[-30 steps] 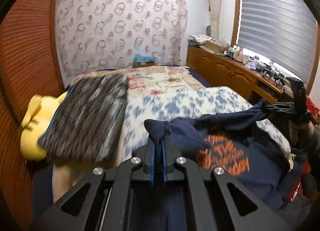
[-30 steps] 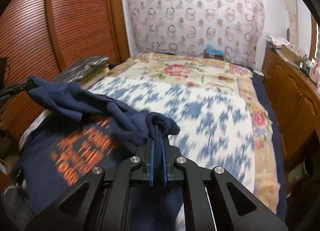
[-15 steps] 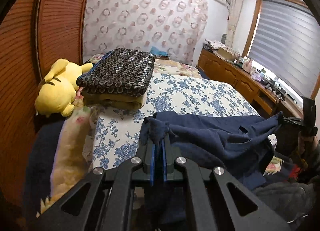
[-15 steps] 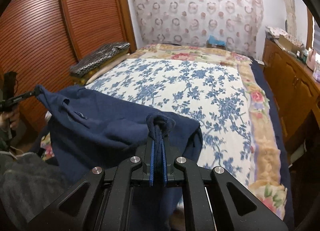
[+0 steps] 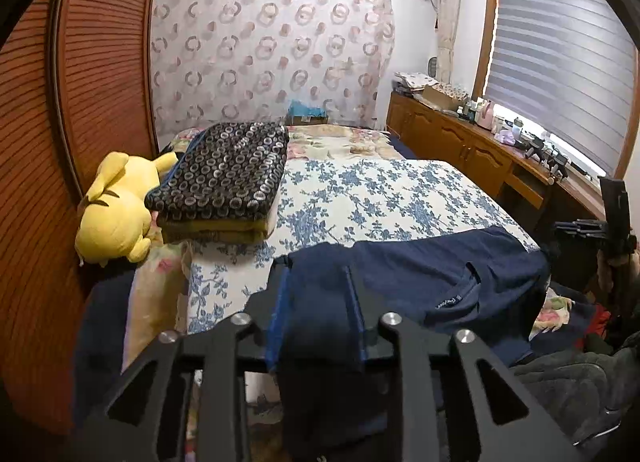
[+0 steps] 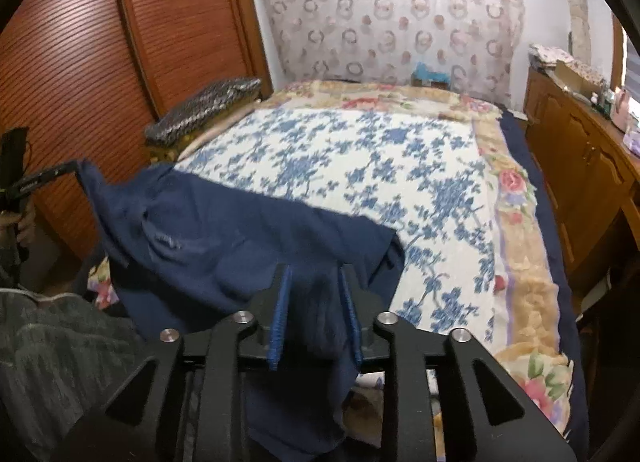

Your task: Fold small clothes

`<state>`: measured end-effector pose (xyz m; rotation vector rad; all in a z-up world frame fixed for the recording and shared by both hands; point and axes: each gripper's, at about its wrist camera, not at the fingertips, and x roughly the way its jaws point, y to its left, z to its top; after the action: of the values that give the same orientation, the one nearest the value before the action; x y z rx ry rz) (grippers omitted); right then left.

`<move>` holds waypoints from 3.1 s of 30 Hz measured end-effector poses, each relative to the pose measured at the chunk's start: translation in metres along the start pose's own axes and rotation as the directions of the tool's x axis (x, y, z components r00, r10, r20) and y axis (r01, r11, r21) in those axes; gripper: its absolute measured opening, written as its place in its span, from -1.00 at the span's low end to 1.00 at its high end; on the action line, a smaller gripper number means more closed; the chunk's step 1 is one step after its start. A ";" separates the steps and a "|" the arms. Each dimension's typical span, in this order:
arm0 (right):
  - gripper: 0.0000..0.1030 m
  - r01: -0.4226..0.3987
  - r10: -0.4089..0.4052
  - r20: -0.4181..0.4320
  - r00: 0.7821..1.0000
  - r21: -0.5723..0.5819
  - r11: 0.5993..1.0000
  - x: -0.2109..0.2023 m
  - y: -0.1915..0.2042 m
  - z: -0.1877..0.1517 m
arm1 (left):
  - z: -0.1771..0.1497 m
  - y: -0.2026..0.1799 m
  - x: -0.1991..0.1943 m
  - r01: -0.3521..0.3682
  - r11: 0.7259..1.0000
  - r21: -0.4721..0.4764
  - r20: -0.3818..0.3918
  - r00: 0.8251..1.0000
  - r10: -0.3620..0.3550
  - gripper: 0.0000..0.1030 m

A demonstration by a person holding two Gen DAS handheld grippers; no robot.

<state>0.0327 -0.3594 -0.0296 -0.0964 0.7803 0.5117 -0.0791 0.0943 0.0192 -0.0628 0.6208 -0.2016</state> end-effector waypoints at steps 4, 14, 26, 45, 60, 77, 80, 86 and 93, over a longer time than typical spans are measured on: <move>-0.31 0.019 -0.019 0.020 1.000 0.014 1.000 0.003 -0.005 0.007 | 0.004 0.001 0.007 -0.003 1.000 0.001 0.000 1.000 0.003 -0.24; -0.14 0.076 -0.077 0.004 0.997 0.037 0.996 0.042 -0.025 0.018 | 0.001 0.010 0.089 0.022 0.999 -0.031 -0.117 0.993 -0.026 0.10; -0.14 0.099 -0.089 -0.082 0.993 0.133 0.986 0.116 -0.062 0.026 | 0.010 0.048 0.171 -0.010 0.993 -0.118 -0.232 0.973 -0.017 -0.04; -0.98 0.131 -0.141 0.050 0.989 0.172 0.976 0.091 -0.055 0.017 | -0.012 0.048 0.197 -0.013 0.991 -0.134 -0.287 0.958 -0.026 -0.04; -0.98 0.143 -0.149 0.029 0.988 0.147 0.979 0.100 -0.056 0.015 | -0.005 0.039 0.172 -0.027 0.992 -0.119 -0.178 0.984 0.006 -0.71; 0.07 0.146 -0.140 -0.067 0.988 0.094 0.985 0.120 -0.053 0.004 | -0.016 0.032 0.197 -0.054 0.997 -0.054 -0.265 0.963 0.038 -0.38; -0.27 0.147 -0.142 -0.072 0.987 0.073 0.986 0.121 -0.051 0.004 | -0.017 0.028 0.196 -0.024 0.999 -0.038 -0.254 0.967 0.013 -0.74; -0.87 0.064 -0.061 -0.041 0.997 0.070 0.996 0.105 -0.042 0.001 | -0.008 0.022 0.153 0.017 0.997 -0.072 -0.119 0.993 -0.025 -0.87; -0.87 0.029 -0.039 0.131 0.991 0.078 0.997 0.019 -0.007 0.022 | 0.033 0.000 0.045 0.129 0.990 -0.062 0.106 0.987 -0.122 -0.87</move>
<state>0.0617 -0.3523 -0.0282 -0.0052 0.6658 0.4507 -0.0243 0.0848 0.0199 -0.1778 0.5225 -0.2977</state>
